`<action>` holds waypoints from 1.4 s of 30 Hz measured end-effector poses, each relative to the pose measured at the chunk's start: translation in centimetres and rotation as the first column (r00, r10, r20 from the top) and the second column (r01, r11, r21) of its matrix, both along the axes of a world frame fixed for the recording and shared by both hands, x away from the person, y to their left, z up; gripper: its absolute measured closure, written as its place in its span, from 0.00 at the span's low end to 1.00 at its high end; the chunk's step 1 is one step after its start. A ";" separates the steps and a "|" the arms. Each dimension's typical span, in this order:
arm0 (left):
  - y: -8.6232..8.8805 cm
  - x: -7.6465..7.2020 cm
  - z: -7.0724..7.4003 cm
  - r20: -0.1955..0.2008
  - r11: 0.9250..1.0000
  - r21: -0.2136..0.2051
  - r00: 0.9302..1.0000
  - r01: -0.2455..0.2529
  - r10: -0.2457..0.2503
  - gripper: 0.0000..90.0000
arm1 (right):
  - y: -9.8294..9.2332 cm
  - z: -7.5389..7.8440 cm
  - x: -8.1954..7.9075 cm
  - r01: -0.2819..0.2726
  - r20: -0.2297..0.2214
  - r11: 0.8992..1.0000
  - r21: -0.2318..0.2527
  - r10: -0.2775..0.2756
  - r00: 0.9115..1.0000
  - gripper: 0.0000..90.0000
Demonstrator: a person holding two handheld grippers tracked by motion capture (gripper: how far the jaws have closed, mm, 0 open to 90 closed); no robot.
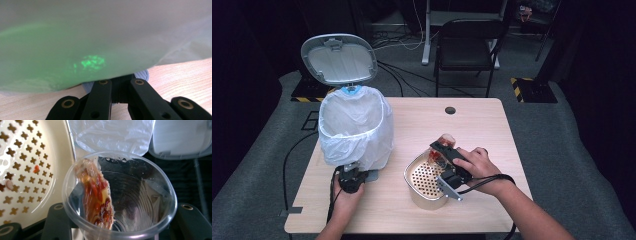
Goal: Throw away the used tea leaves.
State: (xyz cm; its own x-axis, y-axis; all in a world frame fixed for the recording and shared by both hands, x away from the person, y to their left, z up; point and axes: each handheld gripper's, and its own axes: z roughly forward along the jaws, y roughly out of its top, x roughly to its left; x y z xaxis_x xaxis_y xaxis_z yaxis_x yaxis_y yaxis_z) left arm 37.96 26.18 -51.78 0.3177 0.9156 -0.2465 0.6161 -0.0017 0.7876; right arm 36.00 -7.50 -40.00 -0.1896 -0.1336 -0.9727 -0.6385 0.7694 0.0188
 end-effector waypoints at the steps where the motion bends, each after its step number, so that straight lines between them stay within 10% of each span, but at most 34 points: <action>1: 0.0 -0.1 0.1 -0.020 1.000 -0.005 1.000 -0.004 0.004 1.00 | 0.1 -0.1 -0.1 -0.004 0.034 1.000 -0.023 0.005 0.999 0.46; 8: 0.0 0.1 -0.1 -0.013 1.000 0.020 1.000 -0.016 0.016 1.00 | 0.6 -1.3 -0.5 0.002 0.195 0.981 -0.196 0.037 0.980 0.47; 13: 0.1 0.1 -0.1 -0.013 1.000 0.020 1.000 -0.017 0.017 1.00 | 0.4 -2.6 -0.9 0.025 0.318 0.948 -0.316 0.082 0.944 0.47; 17: 0.1 0.1 -0.1 -0.013 1.000 0.019 1.000 -0.017 0.017 1.00 | 0.4 -3.1 -1.1 0.025 0.418 0.934 -0.355 0.135 0.898 0.47; 18: 0.1 0.1 -0.1 -0.013 1.000 0.019 1.000 -0.016 0.017 1.00 | 0.4 -2.9 -1.2 0.026 0.444 0.911 -0.411 0.176 0.879 0.47; 21: 0.0 0.1 -0.1 -0.013 1.000 0.020 1.000 -0.017 0.017 1.00 | 0.2 -3.0 -1.2 0.032 0.472 0.909 -0.415 0.185 0.862 0.47; 27: 0.0 0.1 -0.1 -0.013 1.000 0.020 1.000 -0.017 0.017 1.00 | 0.0 -3.0 -1.3 0.027 0.474 0.908 -0.417 0.192 0.860 0.47; 29: 0.0 0.1 -0.1 -0.013 1.000 0.020 1.000 -0.016 0.017 1.00 | 0.0 -3.3 -1.3 0.015 0.470 0.930 -0.367 0.171 0.866 0.47; 31: 0.0 0.1 -0.1 -0.012 1.000 0.019 1.000 -0.018 0.019 1.00 | 0.0 -3.1 -1.3 0.017 0.476 0.922 -0.387 0.184 0.860 0.47; 32: 0.0 0.1 0.0 -0.013 1.000 0.018 1.000 -0.017 0.017 1.00 | 0.1 -3.1 -1.2 0.003 0.497 0.937 -0.350 0.183 0.848 0.47; 37: 0.0 0.1 -0.1 -0.013 1.000 0.018 1.000 -0.017 0.018 1.00 | 0.2 -2.9 -1.4 0.020 0.496 0.926 -0.377 0.183 0.849 0.47; 42: 0.0 0.1 -0.1 -0.013 1.000 0.020 1.000 -0.017 0.018 1.00 | 0.4 -3.3 -1.3 -0.025 0.483 0.957 -0.290 0.169 0.859 0.47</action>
State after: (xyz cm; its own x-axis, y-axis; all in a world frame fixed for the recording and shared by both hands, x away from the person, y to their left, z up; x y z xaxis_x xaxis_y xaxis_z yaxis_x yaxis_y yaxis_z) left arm 38.03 26.22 -51.84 0.2985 0.9257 -0.2323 0.6265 -0.0065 0.7794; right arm 34.69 -7.11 -43.32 0.3371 -0.3904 -0.8567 -0.5775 0.6329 -0.5157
